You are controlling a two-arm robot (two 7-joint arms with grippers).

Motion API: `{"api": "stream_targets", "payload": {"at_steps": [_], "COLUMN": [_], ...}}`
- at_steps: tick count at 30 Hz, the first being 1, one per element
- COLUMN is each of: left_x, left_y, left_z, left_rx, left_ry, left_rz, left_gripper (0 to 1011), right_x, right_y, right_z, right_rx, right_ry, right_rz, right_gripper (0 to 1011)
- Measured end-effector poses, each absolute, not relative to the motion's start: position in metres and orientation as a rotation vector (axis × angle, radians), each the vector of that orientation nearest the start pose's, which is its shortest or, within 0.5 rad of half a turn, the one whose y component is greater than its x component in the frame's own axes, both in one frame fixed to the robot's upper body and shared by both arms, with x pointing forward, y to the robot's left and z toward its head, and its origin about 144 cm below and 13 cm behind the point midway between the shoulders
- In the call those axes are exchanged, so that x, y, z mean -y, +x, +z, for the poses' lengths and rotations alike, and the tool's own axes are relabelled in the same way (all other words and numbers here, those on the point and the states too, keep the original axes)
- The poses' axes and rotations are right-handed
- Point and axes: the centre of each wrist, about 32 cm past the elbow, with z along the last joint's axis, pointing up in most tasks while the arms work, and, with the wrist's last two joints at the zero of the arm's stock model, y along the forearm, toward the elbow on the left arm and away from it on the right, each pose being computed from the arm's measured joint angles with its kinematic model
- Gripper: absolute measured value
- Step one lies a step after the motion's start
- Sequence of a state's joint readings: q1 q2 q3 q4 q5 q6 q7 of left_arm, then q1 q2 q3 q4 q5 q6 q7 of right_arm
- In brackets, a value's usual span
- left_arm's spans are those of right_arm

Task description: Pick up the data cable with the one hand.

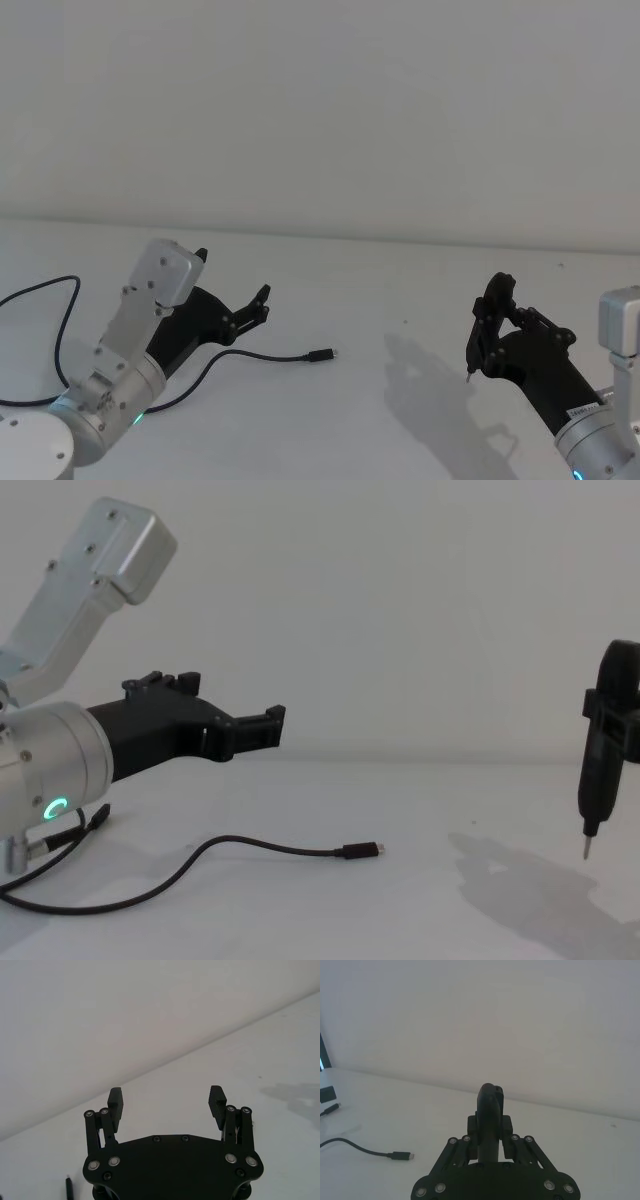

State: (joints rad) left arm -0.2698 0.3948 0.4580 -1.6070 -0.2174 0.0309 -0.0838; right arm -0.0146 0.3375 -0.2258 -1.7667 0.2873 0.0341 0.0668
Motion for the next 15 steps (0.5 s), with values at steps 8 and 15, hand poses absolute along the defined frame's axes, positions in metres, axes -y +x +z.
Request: {"api": "stream_targets", "payload": {"at_steps": [8,15], "left_x": [-0.213,-0.223], "left_y": [0.512,0.518], "left_z": [1.219,1.228], "left_rx": [0.218,0.176], "left_ry": [0.137,0.195], "left_rz": [0.977,0.918], "left_gripper": [1000,1000], "right_x": [0.237,0.237], "right_y": [0.443,0.443], "right_z": [1.189,1.189], "right_rx": [0.075,0.075], "right_ry": [0.026,0.026], "right_rz": [-1.229,-1.23], "right_gripper": [274,275]}}
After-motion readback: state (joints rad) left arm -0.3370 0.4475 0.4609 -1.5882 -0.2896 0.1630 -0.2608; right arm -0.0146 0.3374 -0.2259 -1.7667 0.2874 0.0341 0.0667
